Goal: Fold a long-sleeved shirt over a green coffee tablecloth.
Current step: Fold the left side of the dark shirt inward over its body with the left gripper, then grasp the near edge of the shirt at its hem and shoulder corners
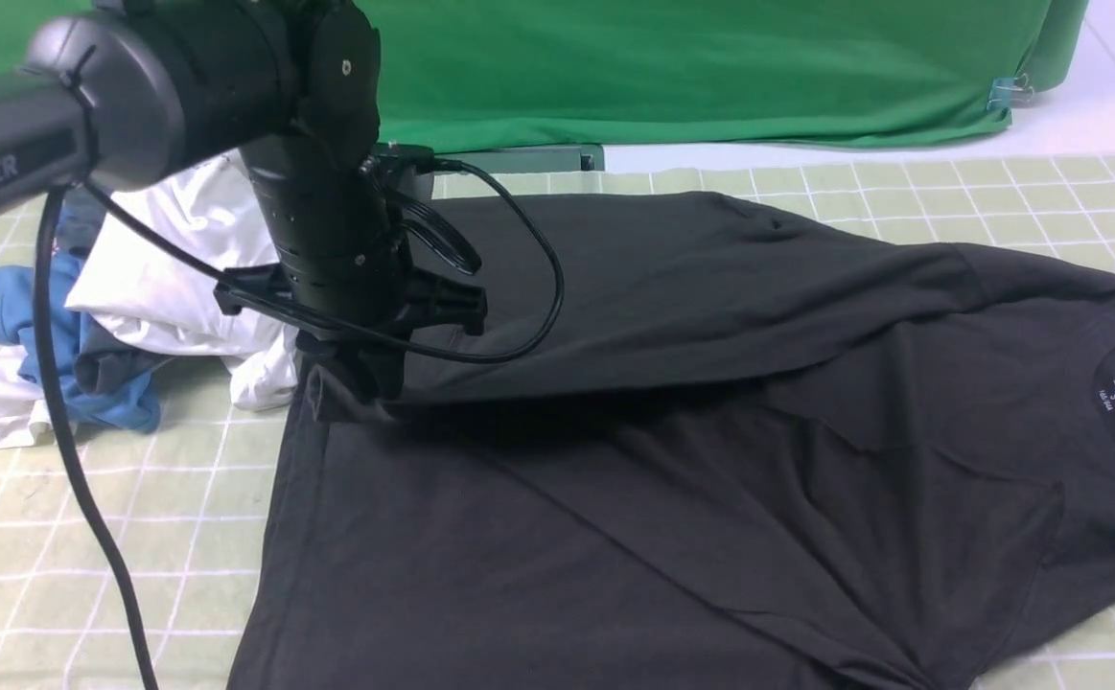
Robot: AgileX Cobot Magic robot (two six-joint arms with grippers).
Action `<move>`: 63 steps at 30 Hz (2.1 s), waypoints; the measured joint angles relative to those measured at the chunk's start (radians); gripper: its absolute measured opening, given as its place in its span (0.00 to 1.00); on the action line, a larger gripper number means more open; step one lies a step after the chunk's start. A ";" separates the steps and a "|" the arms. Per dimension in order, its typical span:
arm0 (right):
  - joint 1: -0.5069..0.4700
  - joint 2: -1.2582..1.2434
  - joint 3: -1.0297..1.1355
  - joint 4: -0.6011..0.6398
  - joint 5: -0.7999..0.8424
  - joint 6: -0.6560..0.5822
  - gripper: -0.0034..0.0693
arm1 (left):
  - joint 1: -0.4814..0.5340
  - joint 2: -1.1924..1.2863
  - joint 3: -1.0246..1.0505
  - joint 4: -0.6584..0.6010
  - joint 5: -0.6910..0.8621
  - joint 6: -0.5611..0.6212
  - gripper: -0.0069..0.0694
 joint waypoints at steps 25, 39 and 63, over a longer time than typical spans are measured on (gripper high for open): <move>0.000 0.000 0.000 0.001 -0.010 0.001 0.19 | 0.000 -0.373 0.676 -0.081 -0.099 -0.005 0.65; 0.000 0.000 0.000 0.003 -0.017 0.001 0.20 | 0.000 -0.439 0.937 -0.086 -0.416 -0.057 0.64; 0.009 0.191 -0.002 0.334 0.147 -0.348 0.14 | 0.000 -0.605 0.934 -0.099 -0.268 -0.012 0.11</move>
